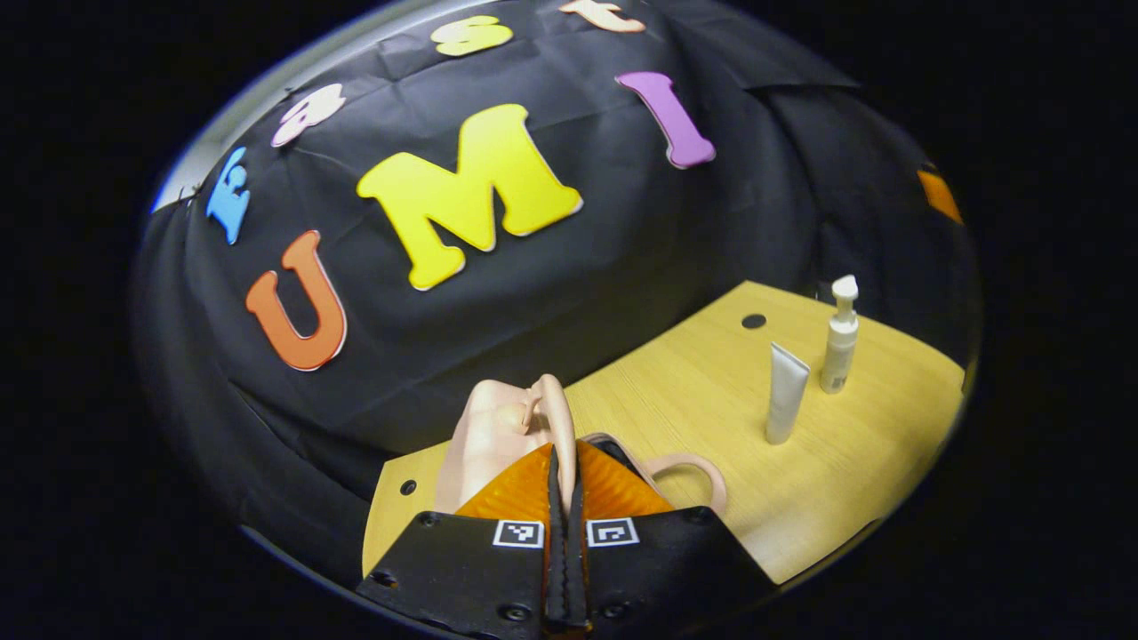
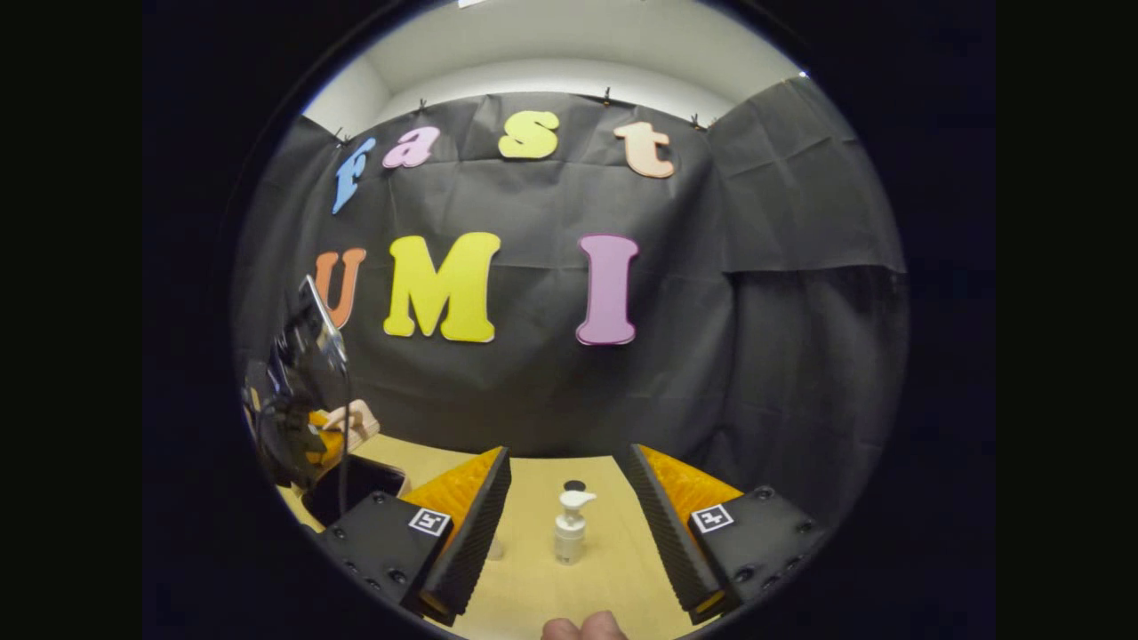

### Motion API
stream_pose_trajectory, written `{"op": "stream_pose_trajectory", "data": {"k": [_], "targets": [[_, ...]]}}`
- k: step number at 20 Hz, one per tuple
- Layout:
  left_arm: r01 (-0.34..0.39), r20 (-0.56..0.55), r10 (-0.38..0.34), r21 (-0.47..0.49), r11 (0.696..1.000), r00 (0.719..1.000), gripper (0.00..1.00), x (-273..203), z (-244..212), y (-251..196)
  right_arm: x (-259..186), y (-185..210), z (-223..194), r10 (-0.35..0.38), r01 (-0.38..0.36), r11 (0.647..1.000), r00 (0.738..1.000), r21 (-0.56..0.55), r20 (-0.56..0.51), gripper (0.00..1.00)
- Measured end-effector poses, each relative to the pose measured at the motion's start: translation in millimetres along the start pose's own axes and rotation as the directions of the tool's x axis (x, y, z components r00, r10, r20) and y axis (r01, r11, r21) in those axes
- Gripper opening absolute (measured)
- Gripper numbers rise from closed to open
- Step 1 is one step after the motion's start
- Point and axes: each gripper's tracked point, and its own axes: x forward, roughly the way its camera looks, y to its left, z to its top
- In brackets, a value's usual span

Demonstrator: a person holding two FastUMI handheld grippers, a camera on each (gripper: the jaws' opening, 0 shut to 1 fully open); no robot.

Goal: First open the suitcase, pack the skin care products into it, and then close the suitcase.

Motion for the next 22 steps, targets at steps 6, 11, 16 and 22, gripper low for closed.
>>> {"op": "stream_pose_trajectory", "data": {"k": [6,11,16,22], "targets": [[-0.115,0.140,0.148,-0.220,0.969,0.979,0.04,-36.7,-12.3,135.2,-1.8,75.4,22.0,0.102,-0.101,0.994,0.995,-0.039,0.016,0.78],[-0.128,0.135,0.210,-0.453,0.882,0.968,0.03,-44.5,-72.1,225.1,-6.3,129.2,39.5,0.163,-0.160,0.984,0.986,-0.083,0.024,0.80],[-0.182,0.071,0.266,-0.561,0.808,0.961,0.04,-32.8,-155.9,291.9,-11.3,165.1,36.8,0.197,-0.195,0.968,0.980,-0.159,-0.002,0.80],[-0.192,-0.057,0.215,-0.705,0.683,0.975,0.04,0.0,-266.7,316.3,-13.3,192.2,26.3,0.201,-0.208,0.956,0.978,-0.207,-0.054,0.80]]}}
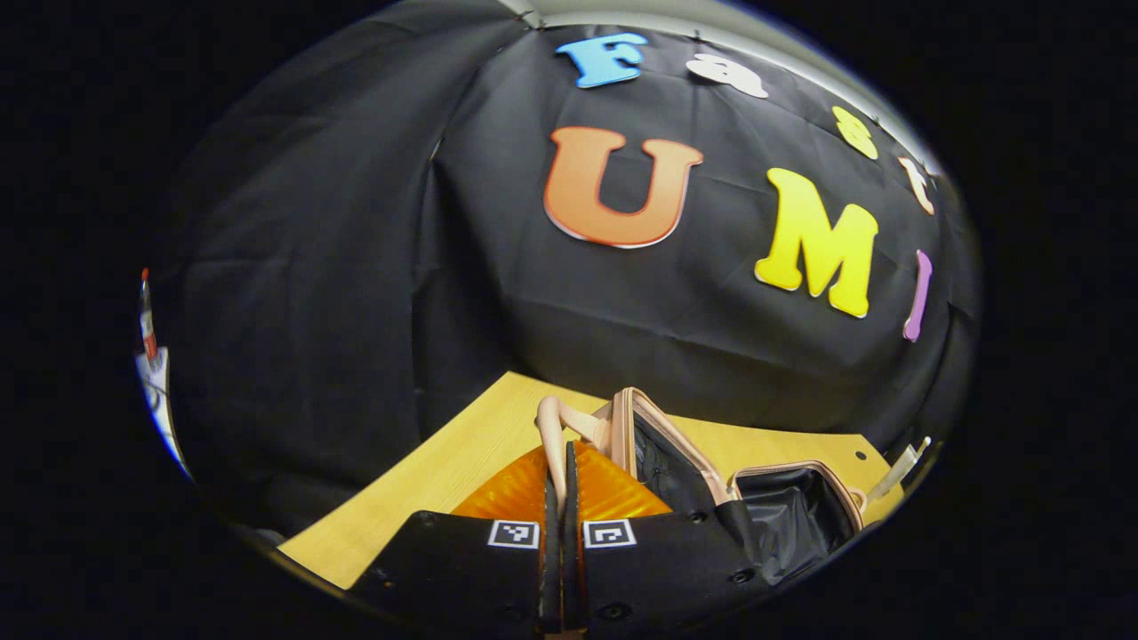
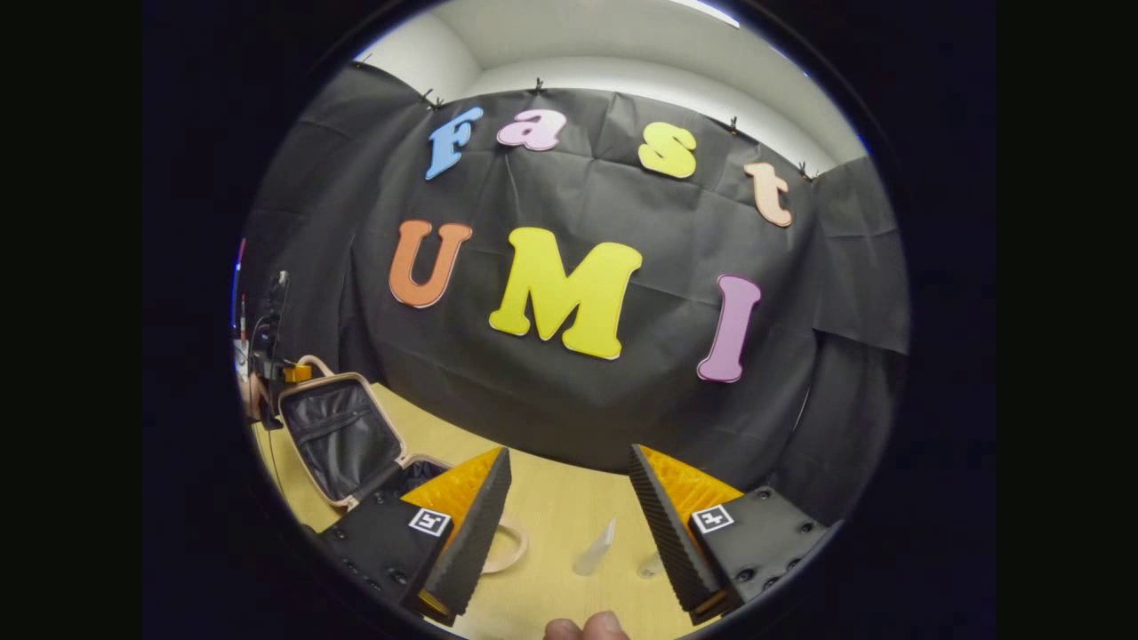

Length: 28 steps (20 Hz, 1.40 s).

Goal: First open the suitcase, pack the skin care products into it, and then close the suitcase.

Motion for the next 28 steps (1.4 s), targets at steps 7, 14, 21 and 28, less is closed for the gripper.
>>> {"op": "stream_pose_trajectory", "data": {"k": [7,14,21,28], "targets": [[-0.057,-0.193,0.028,-0.144,0.988,0.981,0.06,24.5,-89.7,51.5,3.5,11.6,-8.1,-0.014,0.012,0.999,0.999,-0.031,-0.043,0.80],[-0.115,-0.293,0.077,-0.112,0.987,0.953,0.18,21.4,-120.4,64.9,2.8,9.1,-11.1,-0.003,0.002,1.000,0.999,-0.029,-0.048,0.80],[-0.049,-0.071,0.050,0.014,0.999,0.996,0.91,-31.8,-16.5,-3.1,-1.4,-17.2,-16.8,-0.003,0.004,0.999,1.000,0.035,-0.030,0.80],[-0.015,0.091,0.000,0.160,0.987,0.996,0.98,-122.3,46.8,-165.0,-10.7,-78.5,-40.4,-0.042,0.043,0.991,0.999,0.126,-0.011,0.80]]}}
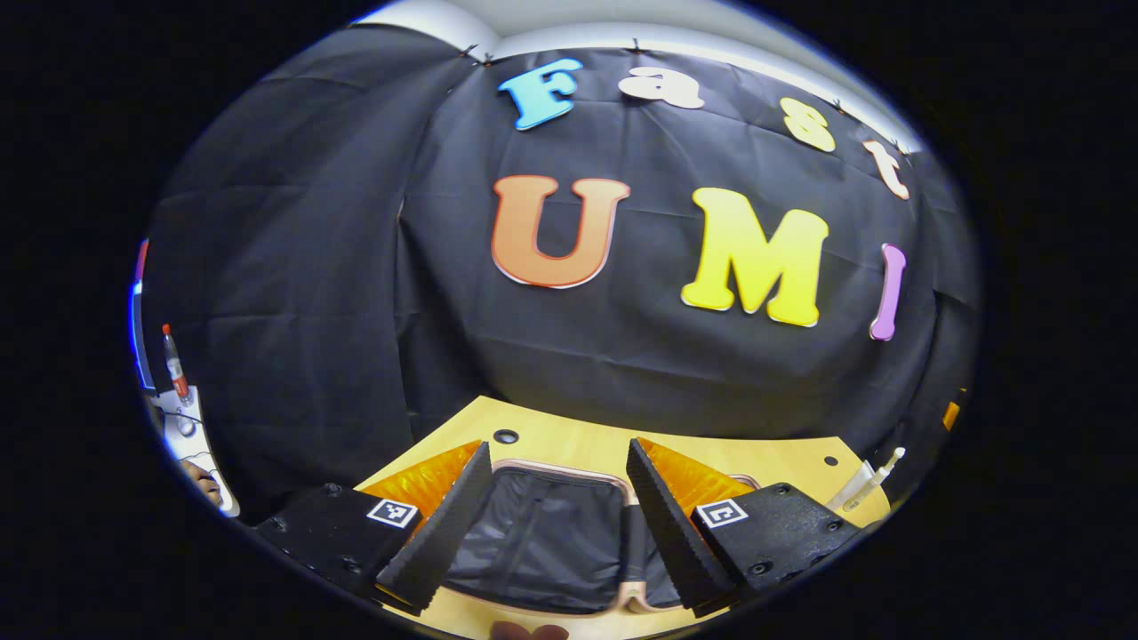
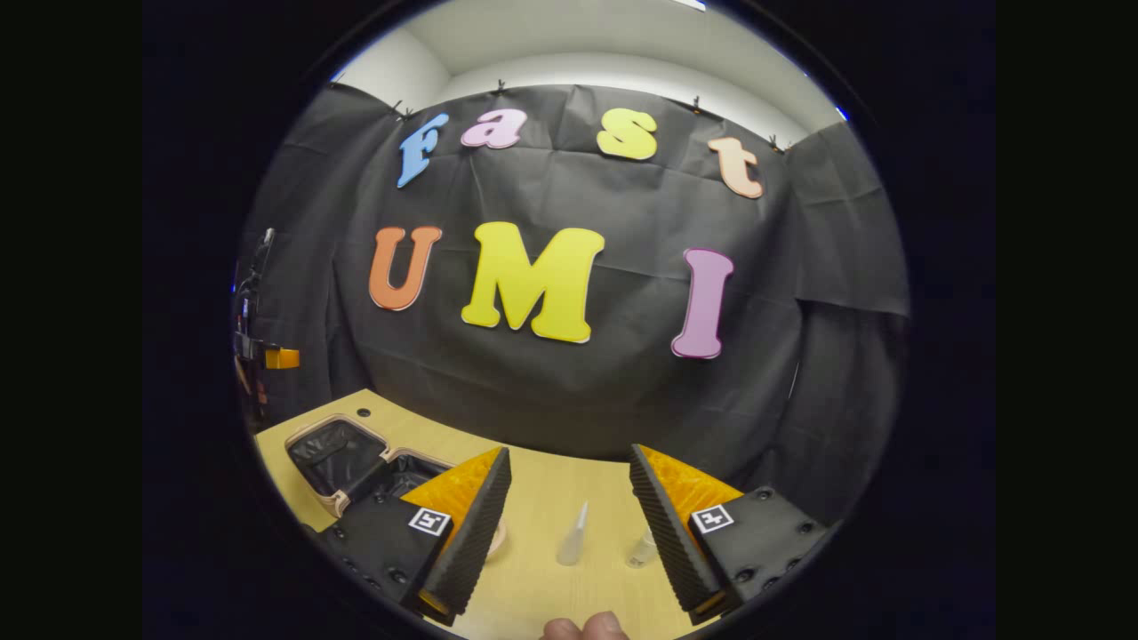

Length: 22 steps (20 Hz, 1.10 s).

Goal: First open the suitcase, pack the skin care products into it, and then close the suitcase.

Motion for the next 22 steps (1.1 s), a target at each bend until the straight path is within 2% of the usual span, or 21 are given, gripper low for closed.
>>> {"op": "stream_pose_trajectory", "data": {"k": [1,3,5,6,8,9,12,14,17,20,22], "targets": [[0.022,0.000,-0.022,0.005,1.000,1.000,0.98,-6.1,-0.8,-28.0,-0.1,-11.0,-6.1,-0.008,0.008,1.000,1.000,0.006,-0.004,0.80],[0.103,-0.002,-0.103,0.031,0.994,0.995,0.98,-22.5,-10.7,-108.0,-2.0,-43.9,-26.7,-0.036,0.037,0.999,0.999,0.023,-0.035,0.80],[0.185,-0.006,-0.185,0.055,0.981,0.983,0.98,-31.5,-23.5,-168.1,-3.1,-67.9,-41.2,-0.055,0.057,0.998,0.997,0.027,-0.058,0.78],[0.258,-0.032,-0.256,0.080,0.963,0.966,0.97,-37.3,-40.3,-213.6,-5.7,-87.5,-50.3,-0.070,0.072,0.997,0.995,0.022,-0.074,0.80],[0.345,-0.073,-0.340,0.071,0.936,0.938,0.98,-42.0,-62.5,-267.0,-8.3,-111.1,-62.1,-0.088,0.090,0.996,0.991,0.017,-0.098,0.80],[0.405,-0.113,-0.395,0.075,0.911,0.912,0.98,-45.0,-88.6,-308.3,-12.8,-133.8,-72.6,-0.114,0.115,0.993,0.986,0.007,-0.121,0.80],[0.500,-0.180,-0.484,0.054,0.864,0.856,0.98,-50.4,-126.4,-371.7,-20.5,-165.9,-88.5,-0.159,0.159,0.987,0.972,-0.018,-0.171,0.80],[0.535,-0.207,-0.514,0.054,0.843,0.832,0.98,-40.2,-151.0,-399.4,-28.5,-184.3,-92.7,-0.184,0.183,0.983,0.965,-0.026,-0.186,0.80],[0.550,-0.255,-0.523,0.043,0.834,0.813,0.98,-18.0,-195.7,-427.5,-42.0,-212.8,-98.8,-0.229,0.224,0.973,0.950,-0.048,-0.214,0.80],[0.524,-0.300,-0.488,0.048,0.850,0.819,0.99,11.3,-237.8,-440.9,-54.9,-239.9,-110.6,-0.274,0.267,0.962,0.928,-0.060,-0.252,0.80],[0.506,-0.327,-0.466,0.045,0.861,0.822,0.98,26.3,-256.6,-446.8,-54.7,-246.6,-113.8,-0.285,0.279,0.958,0.925,-0.059,-0.252,0.78]]}}
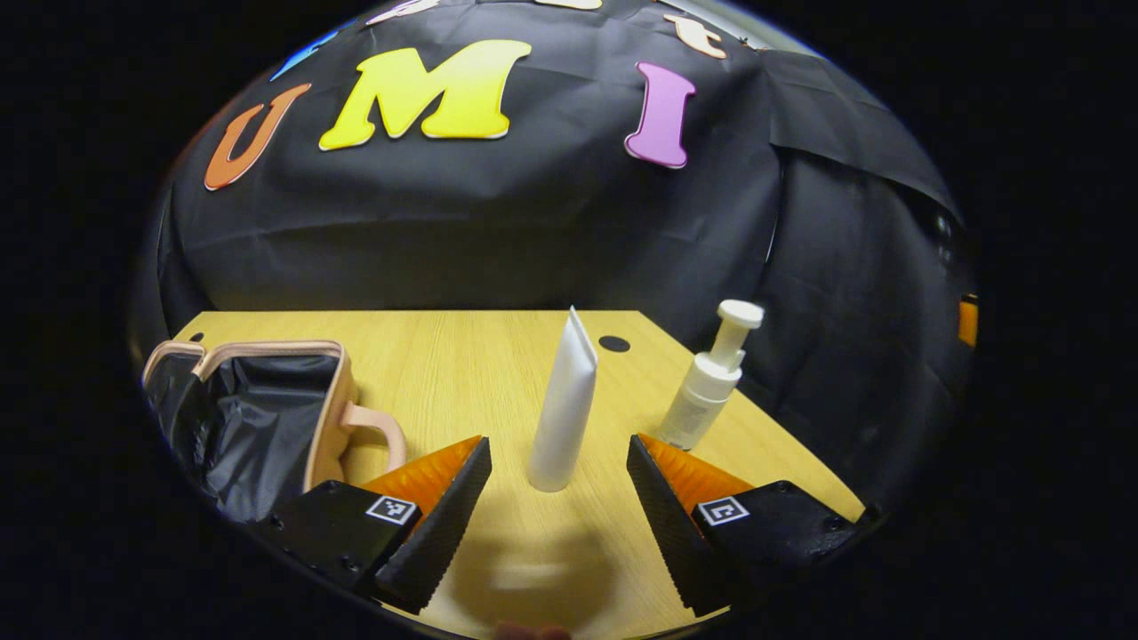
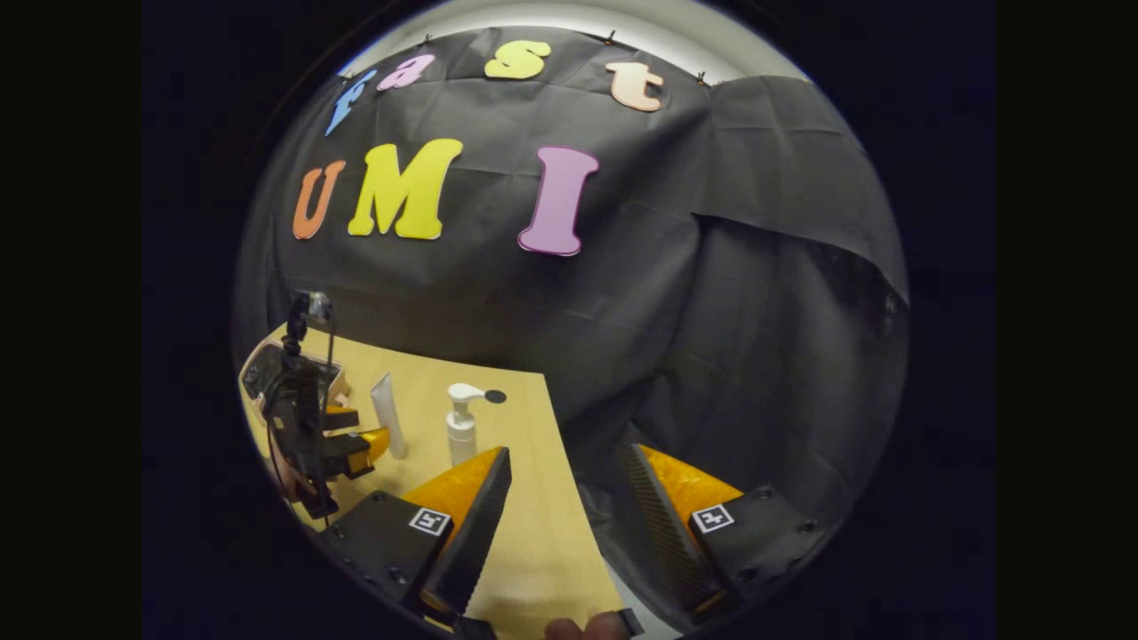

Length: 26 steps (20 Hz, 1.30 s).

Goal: First open the suitcase, pack the skin care products into it, and then close the suitcase.

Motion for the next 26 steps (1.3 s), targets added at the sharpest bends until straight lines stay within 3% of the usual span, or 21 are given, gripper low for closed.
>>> {"op": "stream_pose_trajectory", "data": {"k": [11,14,15,16,17,18,19,21,26], "targets": [[-0.042,-0.097,0.044,0.024,0.999,0.994,0.98,68.6,-38.8,13.7,11.6,5.0,-14.0,-0.003,0.005,1.000,0.998,0.026,-0.056,0.80],[-0.029,-0.117,0.035,0.055,0.998,0.993,0.81,78.0,-40.8,11.2,12.7,7.4,-18.4,-0.005,0.007,0.999,0.998,0.032,-0.066,0.80],[-0.024,-0.117,0.032,0.065,0.998,0.993,0.72,78.5,-40.0,9.9,12.7,8.5,-20.9,-0.003,0.006,0.999,0.997,0.035,-0.071,0.80],[-0.026,-0.122,0.035,0.075,0.997,0.992,0.54,78.7,-39.8,10.5,12.6,10.8,-22.8,0.001,0.002,0.999,0.997,0.039,-0.075,0.80],[-0.018,-0.131,0.029,0.085,0.996,0.991,0.51,80.1,-39.4,9.7,15.2,14.8,-27.1,0.012,-0.008,0.999,0.997,0.041,-0.078,0.78],[-0.009,-0.137,0.021,0.088,0.996,0.990,0.57,79.9,-39.7,10.6,15.9,18.5,-29.5,0.018,-0.014,0.999,0.996,0.041,-0.082,0.80],[0.005,-0.139,0.006,0.080,0.997,0.990,0.47,77.5,-38.2,10.0,20.6,24.2,-32.5,0.031,-0.028,0.999,0.996,0.036,-0.083,0.80],[0.017,-0.131,-0.007,0.072,0.997,0.991,0.46,70.4,-30.1,11.0,27.1,32.0,-34.3,0.053,-0.049,0.998,0.995,0.040,-0.080,0.78],[0.034,-0.088,-0.027,0.079,0.996,0.996,0.46,8.2,14.3,17.7,68.4,79.7,-61.2,0.161,-0.150,0.982,0.983,0.114,-0.092,0.79]]}}
